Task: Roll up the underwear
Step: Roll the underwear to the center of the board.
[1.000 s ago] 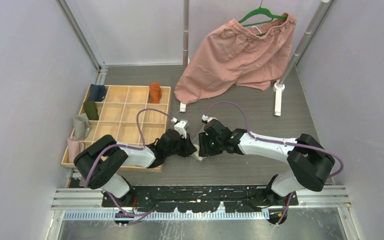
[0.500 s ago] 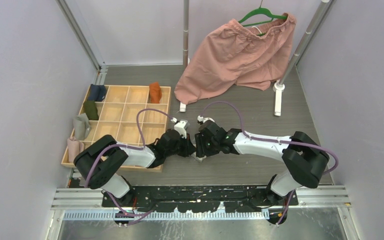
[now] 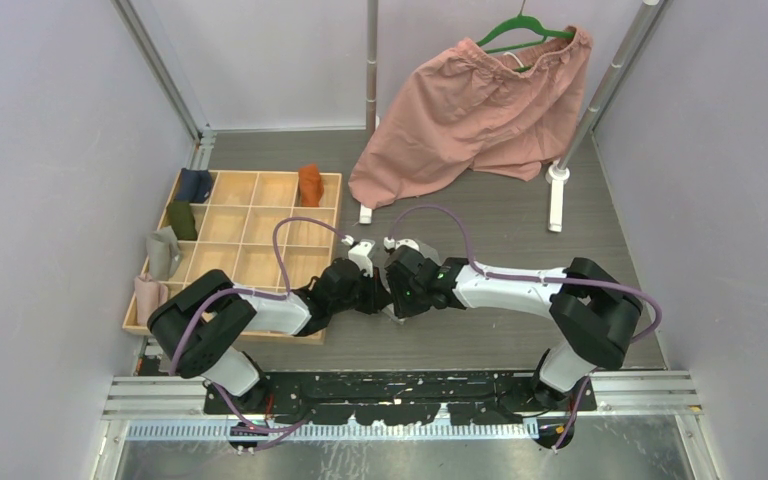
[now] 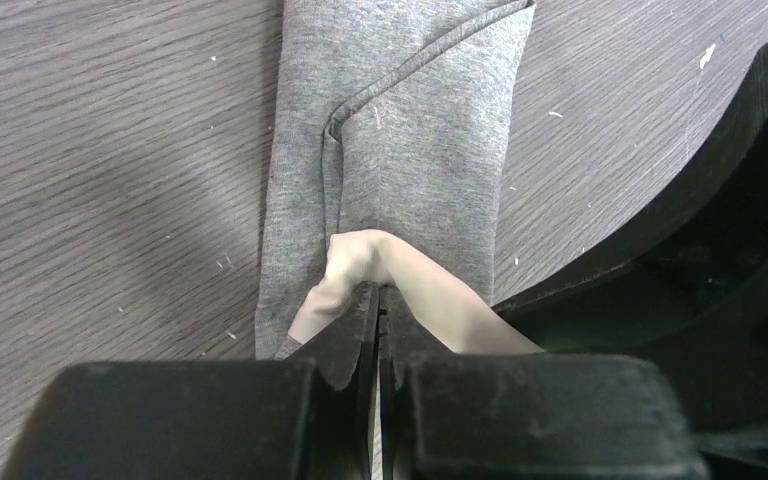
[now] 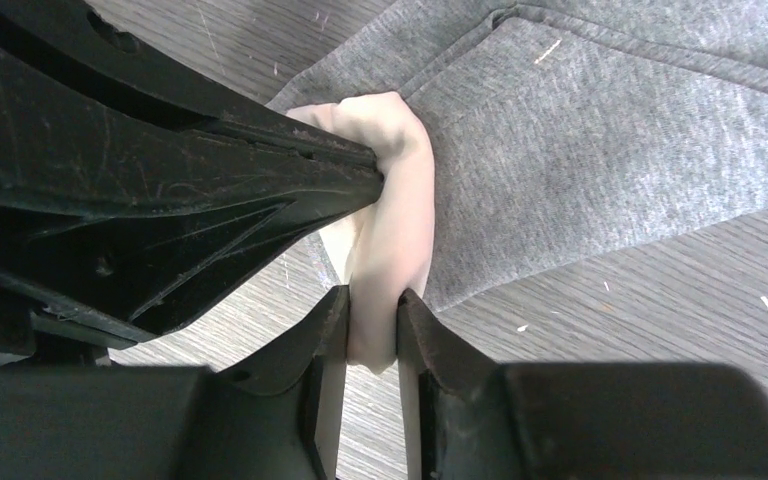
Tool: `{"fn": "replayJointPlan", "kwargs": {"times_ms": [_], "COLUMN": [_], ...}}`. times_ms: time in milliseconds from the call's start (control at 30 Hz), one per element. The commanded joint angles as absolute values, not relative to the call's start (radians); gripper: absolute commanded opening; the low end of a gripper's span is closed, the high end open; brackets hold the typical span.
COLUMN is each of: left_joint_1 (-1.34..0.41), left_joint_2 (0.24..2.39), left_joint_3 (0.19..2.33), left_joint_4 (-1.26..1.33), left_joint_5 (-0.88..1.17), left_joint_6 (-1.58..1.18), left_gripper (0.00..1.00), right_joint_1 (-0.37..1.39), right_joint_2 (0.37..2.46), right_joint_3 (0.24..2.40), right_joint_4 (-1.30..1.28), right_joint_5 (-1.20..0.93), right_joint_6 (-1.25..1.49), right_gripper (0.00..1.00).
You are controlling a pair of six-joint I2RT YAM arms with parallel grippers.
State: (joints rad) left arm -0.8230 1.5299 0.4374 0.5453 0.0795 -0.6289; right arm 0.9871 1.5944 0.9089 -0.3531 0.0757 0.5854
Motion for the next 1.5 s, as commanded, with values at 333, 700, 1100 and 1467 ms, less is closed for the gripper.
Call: {"fn": "replayJointPlan", "kwargs": {"times_ms": [333, 700, 1100, 1467], "left_joint_1": [-0.825, -0.825, -0.825, -0.825], "left_joint_2": [1.487, 1.453, 1.447, 1.405], "left_joint_3": [0.429, 0.419, 0.443, 0.450], "left_joint_4": [0.531, 0.509, 0.496, 0.472], "left_joint_5": [0.066, 0.045, 0.055, 0.056], "left_joint_6": [-0.641, -0.642, -0.637, -0.627], "left_gripper": [0.01, 0.01, 0.01, 0.01], "right_joint_1": [0.992, 0.931, 0.715, 0.661], "right_joint_2": [1.576, 1.524, 1.544, 1.615], "right_joint_3": [0.873, 0.729, 0.536, 0.557], "right_joint_4": [-0.183, 0.046, 0.355, 0.309], "right_joint_5": [0.037, -0.098, -0.314, -0.372], "right_joint_6": [0.474, 0.483, 0.751, 0.769], "right_gripper": [0.13, 0.10, 0.14, 0.20]}}
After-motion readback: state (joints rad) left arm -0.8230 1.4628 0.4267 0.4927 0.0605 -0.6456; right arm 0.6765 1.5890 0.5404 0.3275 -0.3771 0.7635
